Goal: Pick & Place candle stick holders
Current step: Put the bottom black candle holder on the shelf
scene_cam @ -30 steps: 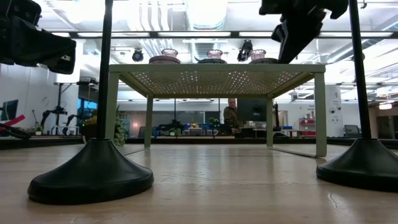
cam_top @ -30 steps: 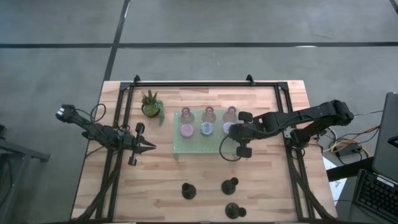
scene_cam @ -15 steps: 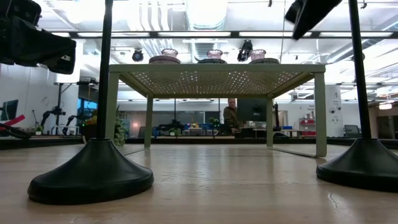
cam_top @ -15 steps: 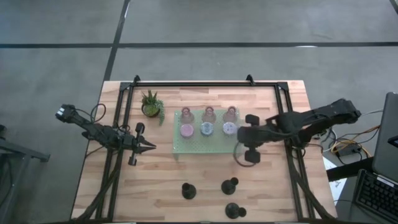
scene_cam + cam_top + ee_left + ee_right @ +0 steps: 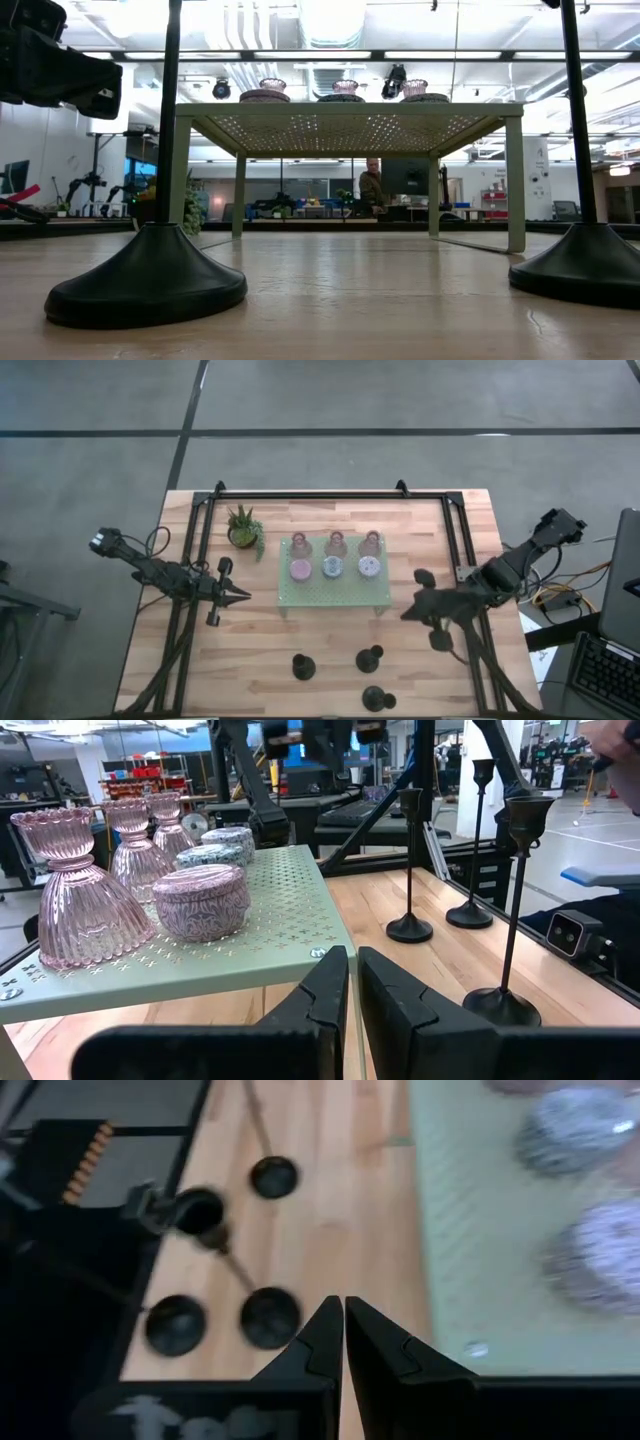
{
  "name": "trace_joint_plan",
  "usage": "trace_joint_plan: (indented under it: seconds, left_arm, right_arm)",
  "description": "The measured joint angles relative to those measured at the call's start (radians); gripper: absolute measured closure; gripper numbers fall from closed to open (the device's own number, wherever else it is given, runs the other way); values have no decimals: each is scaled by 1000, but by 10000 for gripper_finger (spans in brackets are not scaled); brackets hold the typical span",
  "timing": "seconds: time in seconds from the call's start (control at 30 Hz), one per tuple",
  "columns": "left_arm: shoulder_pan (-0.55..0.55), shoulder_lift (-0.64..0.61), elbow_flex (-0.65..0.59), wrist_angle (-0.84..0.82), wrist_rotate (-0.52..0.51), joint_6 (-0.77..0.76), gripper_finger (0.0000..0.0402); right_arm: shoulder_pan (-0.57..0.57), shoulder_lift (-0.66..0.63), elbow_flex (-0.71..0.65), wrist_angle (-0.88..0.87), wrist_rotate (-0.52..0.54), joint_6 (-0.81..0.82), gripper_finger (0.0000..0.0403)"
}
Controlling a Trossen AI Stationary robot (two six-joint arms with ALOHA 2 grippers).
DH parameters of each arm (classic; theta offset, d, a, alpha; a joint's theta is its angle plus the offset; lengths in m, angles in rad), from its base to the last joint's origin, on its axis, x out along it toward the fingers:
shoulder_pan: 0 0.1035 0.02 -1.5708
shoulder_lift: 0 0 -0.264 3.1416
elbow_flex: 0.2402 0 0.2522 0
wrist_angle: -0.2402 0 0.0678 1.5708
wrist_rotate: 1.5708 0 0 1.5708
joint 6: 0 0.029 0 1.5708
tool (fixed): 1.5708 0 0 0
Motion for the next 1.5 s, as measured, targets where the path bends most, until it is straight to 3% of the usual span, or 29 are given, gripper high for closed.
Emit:
trace_joint_plan:
  seconds: [0.2, 0.3, 0.5, 0.77, 0.9, 1.27, 1.5]
  left_arm:
    - [0, 0, 0, 0, 0, 0, 369]
    - [0, 0, 0, 0, 0, 0, 369]
    - [0, 0, 0, 0, 0, 0, 369]
    - [0, 0, 0, 0, 0, 0, 369]
    - [0, 0, 0, -1, 0, 0, 369]
    - [0, 0, 0, -2, 0, 0, 369]
    - [0, 0, 0, -3, 0, 0, 369]
  right_arm:
    - [190, 0, -143, 151, 42, 205, 391]
    - [241, 49, -223, 315, 49, 337, 390]
    - [306, 167, -321, 696, 13, 314, 390]
    - [346, 280, -340, 900, 46, 268, 386]
    - [344, 337, -340, 1007, 49, 231, 356]
    - [343, 383, -336, 1086, 107, 198, 227]
    - [339, 419, -337, 1129, 127, 154, 188]
